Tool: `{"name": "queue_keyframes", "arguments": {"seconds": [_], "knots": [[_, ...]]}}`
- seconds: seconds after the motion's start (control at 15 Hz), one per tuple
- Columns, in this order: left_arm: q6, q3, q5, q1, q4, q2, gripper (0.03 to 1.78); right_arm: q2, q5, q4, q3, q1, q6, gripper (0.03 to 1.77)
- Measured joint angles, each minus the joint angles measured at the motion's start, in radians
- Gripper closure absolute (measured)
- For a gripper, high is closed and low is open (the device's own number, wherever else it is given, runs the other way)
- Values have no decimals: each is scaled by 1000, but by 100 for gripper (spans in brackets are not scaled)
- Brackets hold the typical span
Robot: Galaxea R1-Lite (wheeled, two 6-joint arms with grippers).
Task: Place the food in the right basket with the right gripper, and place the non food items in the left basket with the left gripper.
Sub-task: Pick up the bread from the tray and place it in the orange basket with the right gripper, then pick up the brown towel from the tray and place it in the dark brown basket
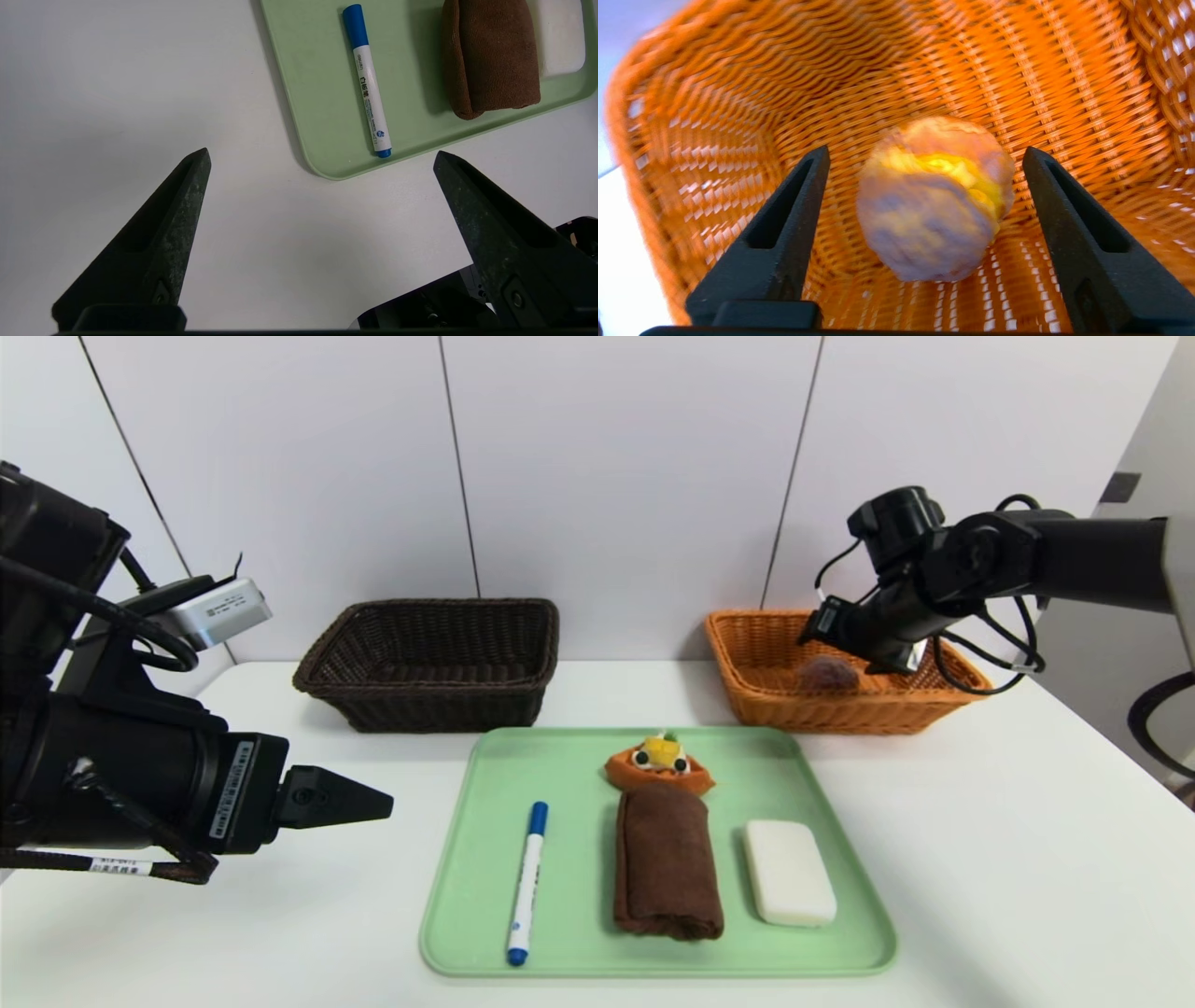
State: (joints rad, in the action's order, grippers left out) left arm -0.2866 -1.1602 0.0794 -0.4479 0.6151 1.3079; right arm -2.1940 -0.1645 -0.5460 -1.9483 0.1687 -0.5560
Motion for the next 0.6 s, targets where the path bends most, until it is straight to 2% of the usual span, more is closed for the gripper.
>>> {"name": "queue_keyframes", "arguments": {"seconds": [0.2,0.6], "knots": [[-3,0,-1,0,-6,-2,12,44,0,-3,3,10,47,27],[-21,-3,-3,0,-46,-4,12,187,14,-31,2,51,55,17]]}}
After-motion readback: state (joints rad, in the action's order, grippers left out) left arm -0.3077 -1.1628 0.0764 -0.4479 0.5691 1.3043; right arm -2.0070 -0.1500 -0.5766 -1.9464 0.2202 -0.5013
